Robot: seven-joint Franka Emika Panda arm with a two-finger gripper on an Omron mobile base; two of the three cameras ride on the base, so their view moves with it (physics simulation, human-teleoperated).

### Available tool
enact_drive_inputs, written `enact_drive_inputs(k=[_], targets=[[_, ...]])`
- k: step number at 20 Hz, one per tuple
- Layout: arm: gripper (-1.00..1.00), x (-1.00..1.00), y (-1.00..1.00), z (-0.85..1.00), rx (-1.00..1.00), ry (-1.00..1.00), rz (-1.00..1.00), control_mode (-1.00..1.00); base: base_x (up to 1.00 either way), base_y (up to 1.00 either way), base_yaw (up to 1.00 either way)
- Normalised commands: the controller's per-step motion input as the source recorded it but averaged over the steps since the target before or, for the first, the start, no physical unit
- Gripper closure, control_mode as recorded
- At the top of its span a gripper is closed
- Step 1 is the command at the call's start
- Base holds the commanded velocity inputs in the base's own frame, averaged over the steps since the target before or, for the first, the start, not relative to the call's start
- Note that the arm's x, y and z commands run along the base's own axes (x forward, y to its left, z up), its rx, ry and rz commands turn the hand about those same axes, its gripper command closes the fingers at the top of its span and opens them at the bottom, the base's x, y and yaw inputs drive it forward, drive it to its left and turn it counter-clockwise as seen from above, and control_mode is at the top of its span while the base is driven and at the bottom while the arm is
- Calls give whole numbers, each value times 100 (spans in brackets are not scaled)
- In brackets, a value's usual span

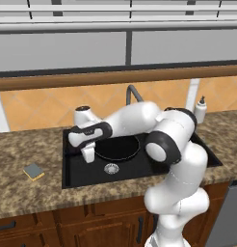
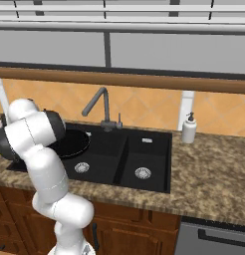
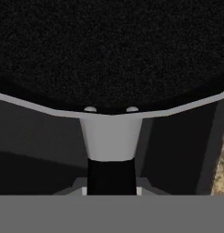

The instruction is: Pick the pan and sponge and place them into the sink. Then turn on the water.

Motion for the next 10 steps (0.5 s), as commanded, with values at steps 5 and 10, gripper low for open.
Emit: enact_drive_inputs(k=[5, 10], targets=[[100, 26, -21, -57, 0, 0, -16, -100, 0, 0, 0], [100, 40, -26, -52, 0, 0, -12, -100, 0, 0, 0]])
